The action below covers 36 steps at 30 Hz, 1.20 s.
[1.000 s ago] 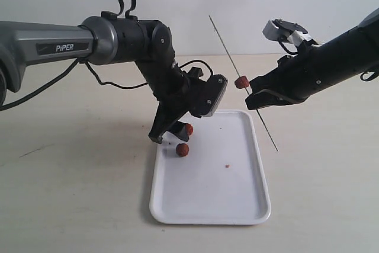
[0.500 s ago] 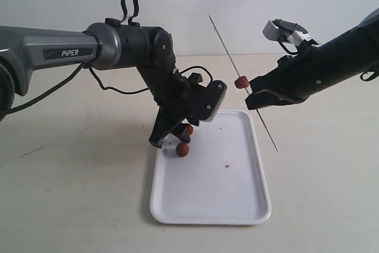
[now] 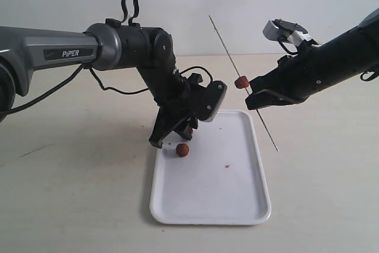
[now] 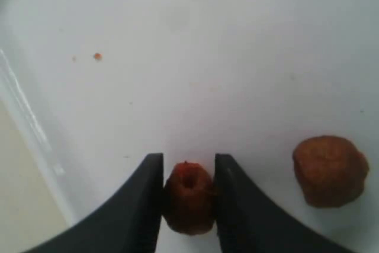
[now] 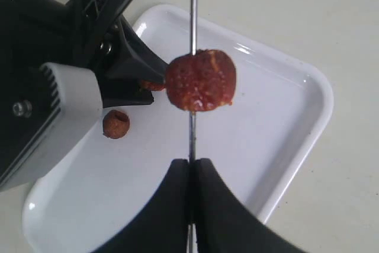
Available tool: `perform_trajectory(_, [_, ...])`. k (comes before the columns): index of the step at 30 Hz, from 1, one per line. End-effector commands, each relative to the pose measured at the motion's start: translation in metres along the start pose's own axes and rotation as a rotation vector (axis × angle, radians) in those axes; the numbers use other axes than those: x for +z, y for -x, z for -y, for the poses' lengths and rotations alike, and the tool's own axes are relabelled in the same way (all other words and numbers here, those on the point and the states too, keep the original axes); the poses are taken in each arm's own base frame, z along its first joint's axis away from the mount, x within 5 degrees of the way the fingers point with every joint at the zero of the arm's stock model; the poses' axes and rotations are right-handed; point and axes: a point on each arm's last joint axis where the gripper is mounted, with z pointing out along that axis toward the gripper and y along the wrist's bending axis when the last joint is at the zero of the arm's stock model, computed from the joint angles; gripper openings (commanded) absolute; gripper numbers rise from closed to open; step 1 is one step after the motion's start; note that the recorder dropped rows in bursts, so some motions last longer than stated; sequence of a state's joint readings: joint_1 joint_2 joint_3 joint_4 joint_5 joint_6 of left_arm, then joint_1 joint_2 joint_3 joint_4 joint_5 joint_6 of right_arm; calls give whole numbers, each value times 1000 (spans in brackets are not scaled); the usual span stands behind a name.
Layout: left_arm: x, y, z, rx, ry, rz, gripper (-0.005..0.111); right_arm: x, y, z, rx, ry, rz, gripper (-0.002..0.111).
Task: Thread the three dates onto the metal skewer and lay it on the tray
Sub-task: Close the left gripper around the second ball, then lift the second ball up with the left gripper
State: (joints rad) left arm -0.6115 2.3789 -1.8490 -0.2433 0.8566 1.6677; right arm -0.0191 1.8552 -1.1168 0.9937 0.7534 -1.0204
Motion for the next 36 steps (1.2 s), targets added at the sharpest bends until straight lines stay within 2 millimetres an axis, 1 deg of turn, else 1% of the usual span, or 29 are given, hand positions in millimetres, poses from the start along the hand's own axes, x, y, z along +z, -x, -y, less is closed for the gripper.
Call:
perform_trajectory(1, [3, 2, 2, -1, -21, 4, 30, -3, 2, 1, -7, -2, 9, 0])
perform_trajectory(8, [3, 2, 3, -47, -28, 7, 30, -3, 2, 1, -7, -2, 9, 0])
perform_trajectory(14, [3, 2, 3, -52, -33, 7, 30, -3, 2, 1, -7, -2, 9, 0])
perform_trajectory(18, [1, 3, 3, -112, -28, 10, 30, -3, 2, 1, -7, -2, 9, 0])
perform_trajectory(24, [-11, 6, -1, -164, 2, 15, 30, -3, 2, 1, -5, -1, 8, 0])
perform_trajectory(26, [-19, 8, -4, -187, 20, 20, 30, -3, 2, 0, -7, 0, 5, 0])
perform_trajectory(32, [-42, 17, -13, -238, 103, 97, 30, -3, 1, 1, -15, -2, -7, 0])
perform_trajectory(36, [-58, 21, -21, -349, 165, 204, 30, -3, -1, 3, 0, -24, -24, 0])
